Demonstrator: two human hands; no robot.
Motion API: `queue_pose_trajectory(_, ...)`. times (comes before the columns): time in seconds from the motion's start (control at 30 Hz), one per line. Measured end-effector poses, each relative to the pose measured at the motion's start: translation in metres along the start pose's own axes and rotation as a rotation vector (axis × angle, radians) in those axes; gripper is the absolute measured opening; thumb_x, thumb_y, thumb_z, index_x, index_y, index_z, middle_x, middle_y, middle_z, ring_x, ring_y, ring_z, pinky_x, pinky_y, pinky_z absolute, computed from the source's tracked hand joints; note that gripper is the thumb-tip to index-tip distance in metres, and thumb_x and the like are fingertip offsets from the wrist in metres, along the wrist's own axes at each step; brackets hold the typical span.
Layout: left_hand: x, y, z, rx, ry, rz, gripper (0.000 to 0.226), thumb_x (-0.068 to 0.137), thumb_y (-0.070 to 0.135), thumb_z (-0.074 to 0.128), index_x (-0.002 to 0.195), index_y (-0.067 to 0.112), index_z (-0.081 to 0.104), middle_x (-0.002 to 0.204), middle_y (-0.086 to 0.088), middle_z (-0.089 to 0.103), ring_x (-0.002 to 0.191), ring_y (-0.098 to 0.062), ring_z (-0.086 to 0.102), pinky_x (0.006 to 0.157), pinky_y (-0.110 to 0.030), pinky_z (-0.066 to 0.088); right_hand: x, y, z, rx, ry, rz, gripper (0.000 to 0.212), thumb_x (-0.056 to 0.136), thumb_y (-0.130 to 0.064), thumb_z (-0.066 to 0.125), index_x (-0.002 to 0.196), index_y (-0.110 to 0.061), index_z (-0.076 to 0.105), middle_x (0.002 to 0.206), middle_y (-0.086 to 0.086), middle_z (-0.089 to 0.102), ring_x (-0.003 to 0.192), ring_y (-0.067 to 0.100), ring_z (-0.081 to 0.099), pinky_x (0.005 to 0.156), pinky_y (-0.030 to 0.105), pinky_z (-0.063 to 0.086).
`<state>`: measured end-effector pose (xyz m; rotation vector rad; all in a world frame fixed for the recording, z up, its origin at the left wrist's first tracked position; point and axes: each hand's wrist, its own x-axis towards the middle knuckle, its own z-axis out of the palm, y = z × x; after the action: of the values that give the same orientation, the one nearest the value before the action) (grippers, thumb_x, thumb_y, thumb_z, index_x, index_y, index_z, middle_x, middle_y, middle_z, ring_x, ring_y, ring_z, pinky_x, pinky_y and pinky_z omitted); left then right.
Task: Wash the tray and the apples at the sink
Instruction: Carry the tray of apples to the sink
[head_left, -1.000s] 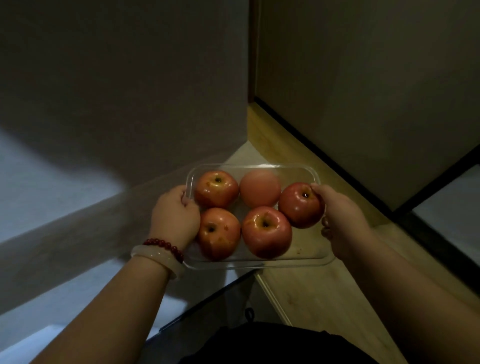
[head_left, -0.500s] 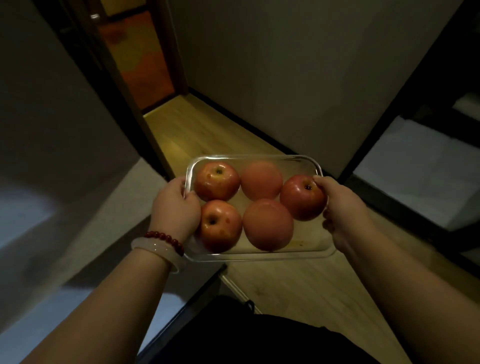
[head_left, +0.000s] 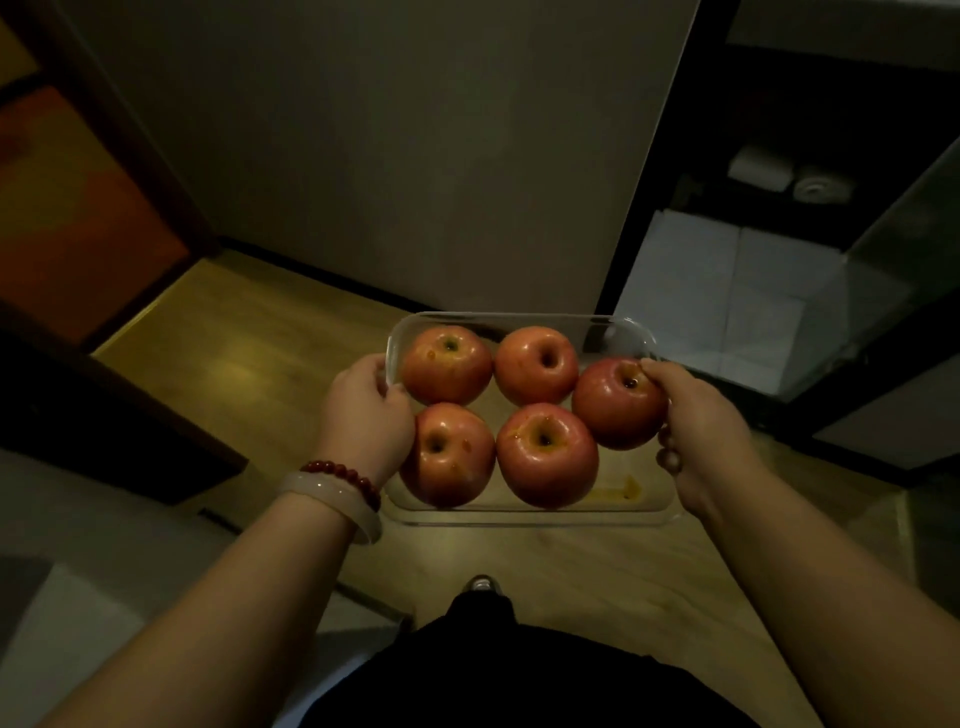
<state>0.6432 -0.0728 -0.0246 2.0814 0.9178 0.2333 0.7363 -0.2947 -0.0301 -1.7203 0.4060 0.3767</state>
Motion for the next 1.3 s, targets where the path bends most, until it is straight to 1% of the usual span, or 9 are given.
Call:
queue_pose_trajectory(0.2, 0.07, 0.027, 0.014, 0.061, -0.072, 0.069, 0.037, 0.096, 0.011, 0.048, 0.133, 0.014, 0.05, 0.09, 0.006, 0.054, 0.076, -0.005, 0.051, 0.059, -0.019, 0.039, 0.045, -0.023, 0.015, 0.066, 0.06, 0.052, 0.03, 0.089, -0.044, 0.058, 0.11, -0.022, 0.058, 0.094, 0.002, 0.05, 0.074, 0.014, 0.042, 0.057, 0.028, 0.032)
queue_pose_trajectory(0.33, 0.104, 0.047, 0.03, 0.089, -0.111, 0.067, 0.044, 0.095, 0.012, 0.049, 0.139, 0.015, 0.045, 0.121, -0.007, 0.057, 0.105, -0.021, 0.057, 0.082, -0.033, 0.047, 0.069, -0.033, 0.016, 0.104, 0.107, 0.092, 0.025, 0.089, -0.043, 0.059, 0.105, -0.024, 0.058, 0.097, 0.002, 0.052, 0.078, 0.015, 0.044, 0.06, 0.029, 0.034)
queue_pose_trajectory(0.43, 0.124, 0.064, 0.051, 0.113, -0.161, 0.093, 0.044, 0.095, 0.012, 0.049, 0.139, 0.014, 0.045, 0.126, -0.008, 0.056, 0.109, -0.024, 0.056, 0.087, -0.037, 0.048, 0.091, -0.041, 0.007, 0.135, 0.157, 0.112, 0.028, 0.088, -0.044, 0.06, 0.107, -0.024, 0.06, 0.098, 0.002, 0.053, 0.077, 0.016, 0.044, 0.062, 0.031, 0.035)
queue_pose_trajectory(0.57, 0.145, 0.092, 0.08, 0.128, -0.205, 0.141, 0.044, 0.096, 0.012, 0.049, 0.139, 0.014, 0.045, 0.125, -0.008, 0.056, 0.107, -0.021, 0.055, 0.083, -0.033, 0.045, 0.123, -0.049, -0.01, 0.191, 0.204, 0.122, 0.038, 0.086, -0.043, 0.062, 0.115, -0.019, 0.059, 0.087, -0.002, 0.048, 0.068, 0.013, 0.04, 0.053, 0.027, 0.026)
queue_pose_trajectory(0.67, 0.16, 0.116, 0.11, 0.131, -0.226, 0.175, 0.041, 0.096, 0.011, 0.048, 0.137, 0.014, 0.046, 0.105, 0.004, 0.054, 0.085, -0.006, 0.049, 0.07, -0.021, 0.039, 0.152, -0.056, -0.029, 0.206, 0.235, 0.123, 0.037, 0.087, -0.042, 0.061, 0.115, -0.018, 0.06, 0.085, -0.003, 0.048, 0.067, 0.011, 0.039, 0.052, 0.027, 0.026)
queue_pose_trajectory(0.8, 0.177, 0.15, 0.155, 0.101, -0.236, 0.176, 0.036, 0.096, 0.009, 0.048, 0.132, 0.014, 0.051, 0.085, 0.012, 0.051, 0.074, -0.002, 0.049, 0.059, -0.019, 0.036, 0.197, -0.073, -0.061, 0.201, 0.218, 0.093, 0.035, 0.088, -0.041, 0.059, 0.115, -0.019, 0.062, 0.086, -0.003, 0.049, 0.069, 0.011, 0.041, 0.053, 0.027, 0.027)
queue_pose_trajectory(0.97, 0.196, 0.2, 0.213, 0.109, -0.221, 0.178, 0.035, 0.095, 0.01, 0.049, 0.13, 0.013, 0.052, 0.114, -0.004, 0.058, 0.093, -0.011, 0.05, 0.077, -0.028, 0.041, 0.26, -0.102, -0.105, 0.198, 0.215, 0.101, 0.038, 0.087, -0.04, 0.06, 0.118, -0.018, 0.061, 0.087, -0.002, 0.049, 0.068, 0.011, 0.041, 0.053, 0.026, 0.027)
queue_pose_trajectory(1.13, 0.209, 0.244, 0.265, 0.102, -0.237, 0.169, 0.039, 0.095, 0.009, 0.049, 0.134, 0.013, 0.05, 0.122, -0.008, 0.057, 0.099, -0.016, 0.054, 0.074, -0.025, 0.043, 0.312, -0.126, -0.145, 0.192, 0.215, 0.101, 0.023, 0.089, -0.037, 0.058, 0.105, -0.022, 0.063, 0.08, -0.004, 0.05, 0.064, 0.01, 0.043, 0.051, 0.025, 0.028)
queue_pose_trajectory(1.3, 0.231, 0.286, 0.312, 0.122, -0.294, 0.162, 0.042, 0.096, 0.012, 0.048, 0.138, 0.013, 0.045, 0.127, -0.009, 0.054, 0.098, -0.014, 0.053, 0.078, -0.028, 0.042, 0.356, -0.141, -0.178, 0.213, 0.24, 0.12, 0.035, 0.089, -0.038, 0.058, 0.118, -0.018, 0.062, 0.083, -0.001, 0.051, 0.06, 0.01, 0.042, 0.03, 0.013, 0.033)
